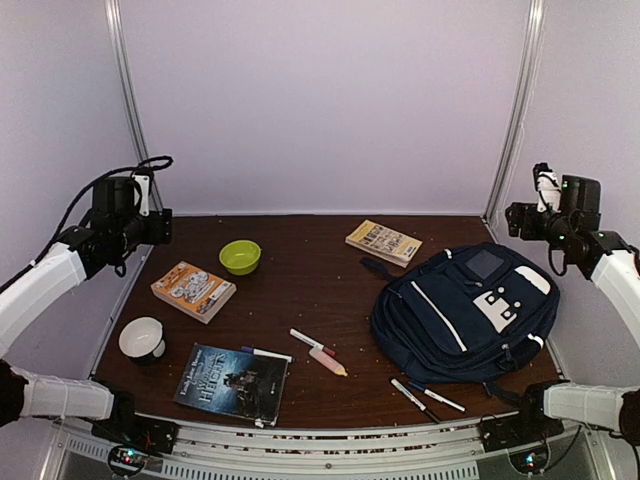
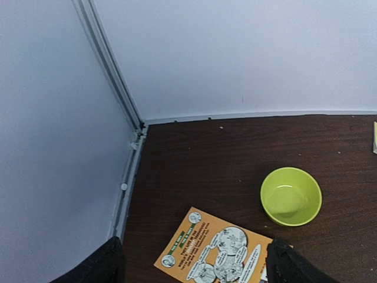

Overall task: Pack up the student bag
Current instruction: Move the book to the center of the board.

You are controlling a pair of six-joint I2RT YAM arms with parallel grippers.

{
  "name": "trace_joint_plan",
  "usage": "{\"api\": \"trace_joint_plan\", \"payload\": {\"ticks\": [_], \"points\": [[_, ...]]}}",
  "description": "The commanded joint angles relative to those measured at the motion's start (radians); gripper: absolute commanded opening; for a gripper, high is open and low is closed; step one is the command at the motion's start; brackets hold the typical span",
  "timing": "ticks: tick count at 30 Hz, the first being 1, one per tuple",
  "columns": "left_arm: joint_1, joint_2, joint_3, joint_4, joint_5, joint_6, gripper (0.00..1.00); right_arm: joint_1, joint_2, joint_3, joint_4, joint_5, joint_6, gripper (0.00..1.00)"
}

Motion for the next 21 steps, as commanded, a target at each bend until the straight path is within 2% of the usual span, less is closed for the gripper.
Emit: {"api": "trace_joint_plan", "payload": {"ticks": [1, 5, 9, 14, 21], "points": [[0.032, 0.036, 0.024, 0.078, 0.301, -0.045, 0.86, 0.015, 0.003, -0.040, 0.044, -0.031, -0.054, 0.91], [0.017, 0.069, 0.038, 0.091, 0.490, -0.045, 0.83, 0.022, 0.014, -0.052, -0.003, -0.110, -0.163, 0.91], [-0.037, 0.103, 0.062, 0.072, 0.604, -0.027, 0.81, 0.030, 0.062, -0.018, -0.040, -0.189, -0.229, 0.88], [-0.144, 0.151, 0.116, 0.021, 0.592, -0.051, 0.80, 0.041, 0.203, 0.094, -0.086, -0.243, -0.226, 0.83], [-0.257, 0.258, 0.205, -0.045, 0.566, -0.128, 0.80, 0.061, 0.496, 0.344, -0.171, -0.293, -0.176, 0.80]]}}
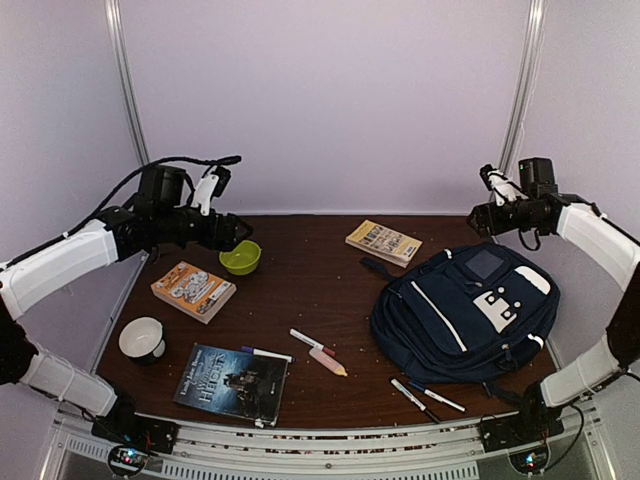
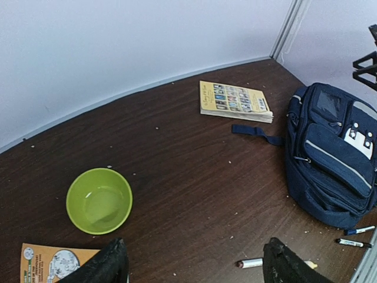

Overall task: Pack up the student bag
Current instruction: Move the book to the center of the board.

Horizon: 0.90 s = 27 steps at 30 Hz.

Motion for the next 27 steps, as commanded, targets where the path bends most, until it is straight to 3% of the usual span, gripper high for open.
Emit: {"api": "trace_joint_plan", "payload": {"ticks": [1, 5, 7, 10, 18, 21, 27], "points": [[-0.051, 0.073, 0.066, -0.028, 0.006, -0.073, 0.79, 0.017, 0.163, 0.169, -0.078, -0.051, 0.032, 0.79], [-0.089, 0.114, 0.075, -0.007, -0.016, -0.148, 0.76, 0.036, 0.330, 0.332, -0.151, -0.047, 0.020, 0.73], [-0.101, 0.133, 0.089, -0.004, -0.015, -0.183, 0.75, 0.069, 0.409, 0.416, -0.218, -0.035, -0.036, 0.58], [-0.118, 0.149, 0.108, -0.004, -0.010, -0.213, 0.74, 0.119, 0.513, 0.524, -0.311, 0.001, -0.129, 0.47], [-0.156, 0.135, 0.110, -0.020, -0.010, -0.230, 0.74, 0.257, 0.685, 0.660, -0.428, 0.112, -0.357, 0.42], [-0.169, 0.123, 0.097, -0.020, -0.005, -0.233, 0.74, 0.285, 0.773, 0.757, -0.495, 0.133, -0.390, 0.35], [-0.189, 0.109, 0.074, -0.021, -0.008, -0.229, 0.73, 0.320, 0.920, 0.916, -0.547, 0.213, -0.439, 0.32]]}}
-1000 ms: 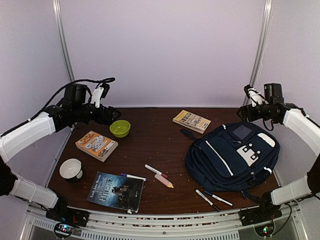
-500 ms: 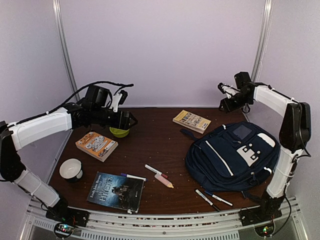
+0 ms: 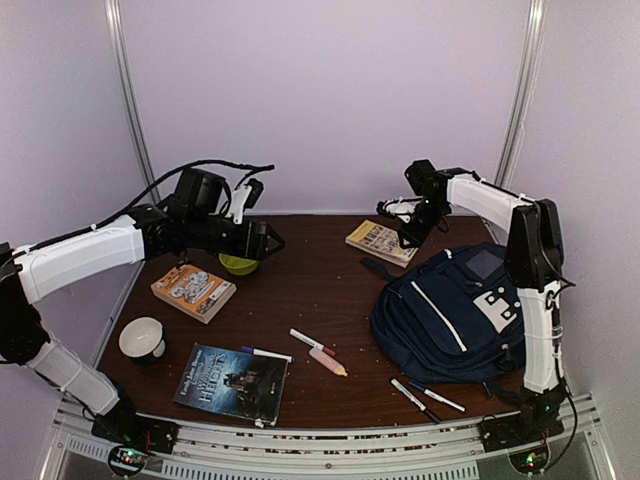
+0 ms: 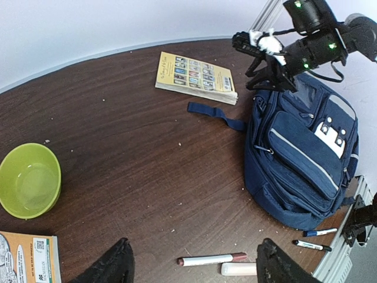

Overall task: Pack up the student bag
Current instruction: Move the book to the center of the board.

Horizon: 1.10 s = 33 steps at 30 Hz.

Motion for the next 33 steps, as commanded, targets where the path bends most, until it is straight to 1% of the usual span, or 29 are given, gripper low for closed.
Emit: {"api": "trace_joint_plan", "payload": {"ticks": [1, 6, 16, 23, 33], "points": [[-0.013, -0.033, -0.016, 0.013, 0.000, -0.006, 0.73, 0.014, 0.066, 0.083, -0.076, 0.094, -0.067, 0.32], [-0.020, -0.036, -0.027, 0.013, -0.009, -0.006, 0.73, 0.019, 0.134, 0.156, -0.097, 0.126, -0.095, 0.32], [-0.030, -0.017, -0.026, 0.013, -0.012, -0.017, 0.73, 0.024, 0.178, 0.168, -0.080, 0.139, -0.155, 0.31], [-0.032, -0.012, -0.029, 0.013, -0.023, -0.020, 0.72, 0.035, 0.210, 0.195, -0.104, 0.131, -0.209, 0.27], [-0.032, -0.005, -0.017, 0.005, -0.035, -0.003, 0.72, 0.048, 0.279, 0.250, -0.106, 0.196, -0.265, 0.23]]}}
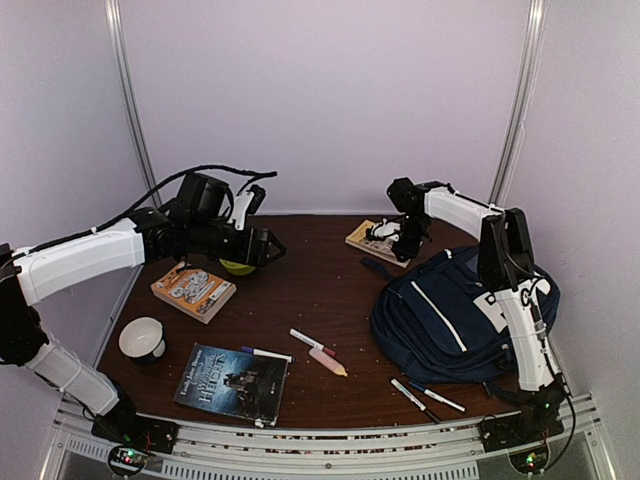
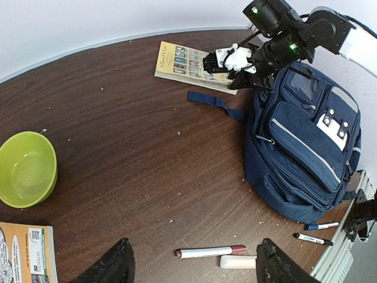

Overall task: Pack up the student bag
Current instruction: Move the book to the center of the board.

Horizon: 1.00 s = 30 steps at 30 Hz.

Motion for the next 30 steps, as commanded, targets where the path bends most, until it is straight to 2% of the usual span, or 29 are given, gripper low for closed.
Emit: {"api": "trace_joint_plan", "payload": {"ticks": [1, 5, 14, 30], "points": [[-0.005, 0.004, 0.004, 0.020, -0.022, 0.011, 0.72, 0.009, 0.033, 0.041, -0.017, 0.043, -0.035, 0.23], [-0.005, 0.013, 0.018, 0.007, -0.029, 0.025, 0.72, 0.011, 0.037, 0.041, -0.019, 0.037, -0.056, 0.19], [-0.005, 0.039, 0.057, -0.028, -0.036, 0.053, 0.73, 0.036, 0.027, 0.036, -0.024, 0.020, -0.086, 0.00], [-0.005, -0.042, 0.006, -0.074, -0.074, 0.044, 0.73, 0.221, 0.030, 0.066, 0.084, 0.088, -0.038, 0.00]]}}
